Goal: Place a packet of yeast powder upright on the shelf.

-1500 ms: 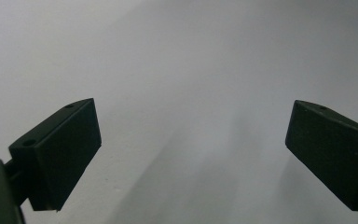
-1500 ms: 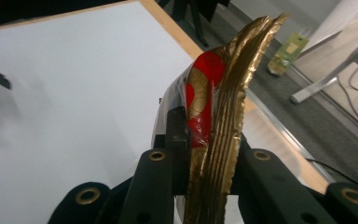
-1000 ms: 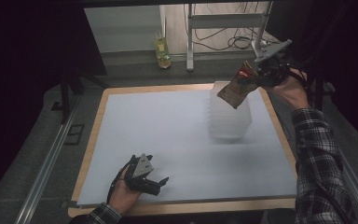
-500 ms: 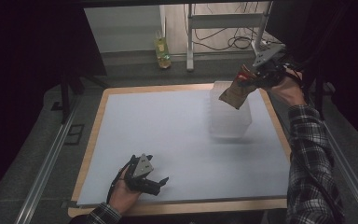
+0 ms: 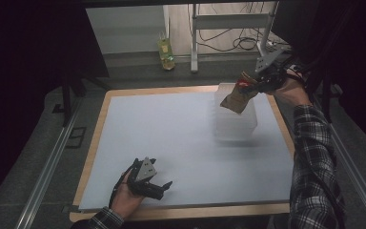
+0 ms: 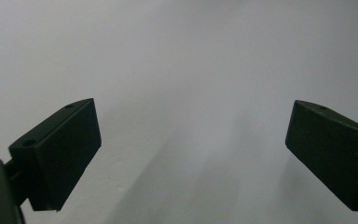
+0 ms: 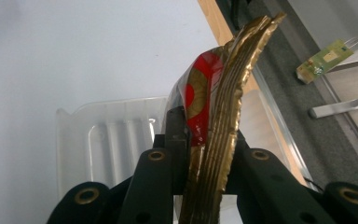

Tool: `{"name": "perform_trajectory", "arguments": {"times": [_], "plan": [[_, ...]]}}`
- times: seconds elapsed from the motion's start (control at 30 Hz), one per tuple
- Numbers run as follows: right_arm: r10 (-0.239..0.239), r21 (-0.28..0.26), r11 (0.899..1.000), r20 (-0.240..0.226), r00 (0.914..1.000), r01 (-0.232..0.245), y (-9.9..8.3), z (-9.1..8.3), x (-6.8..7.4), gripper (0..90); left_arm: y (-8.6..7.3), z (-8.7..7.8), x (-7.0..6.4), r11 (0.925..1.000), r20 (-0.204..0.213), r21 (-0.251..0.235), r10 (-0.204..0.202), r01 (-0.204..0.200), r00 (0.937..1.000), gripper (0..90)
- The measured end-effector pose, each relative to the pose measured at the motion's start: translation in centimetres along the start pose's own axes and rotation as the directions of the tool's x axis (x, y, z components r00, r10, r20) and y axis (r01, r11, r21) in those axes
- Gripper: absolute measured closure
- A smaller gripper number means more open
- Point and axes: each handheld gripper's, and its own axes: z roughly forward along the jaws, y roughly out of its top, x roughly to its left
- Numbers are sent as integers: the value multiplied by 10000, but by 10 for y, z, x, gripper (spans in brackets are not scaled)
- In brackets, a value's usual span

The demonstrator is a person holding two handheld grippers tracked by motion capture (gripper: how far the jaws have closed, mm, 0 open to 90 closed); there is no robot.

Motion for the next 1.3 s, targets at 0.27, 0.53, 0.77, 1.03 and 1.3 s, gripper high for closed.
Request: {"name": "perform_trajectory", "arguments": {"times": [0.27,0.53,0.77,1.03,1.3], "plan": [[-64,-8,10000,-776,9970,64,-5,-7,-1,788,0,1,-1,10000,43,27,34,-34,10000,36],[-133,156,9998,-729,9973,145,-7,-8,-2,788,0,1,-1,10000,66,45,45,-46,10000,37],[49,853,9964,-500,9987,-6,-7,13,-4,787,0,1,-1,10000,62,49,65,-65,10000,37],[609,1109,9921,-228,9979,-580,-7,39,-6,776,0,1,-1,9997,14,140,183,-184,9998,37],[1370,576,9892,-377,9899,-1347,-16,53,-4,724,0,1,-1,9998,-7,102,174,-174,9998,37]]}}
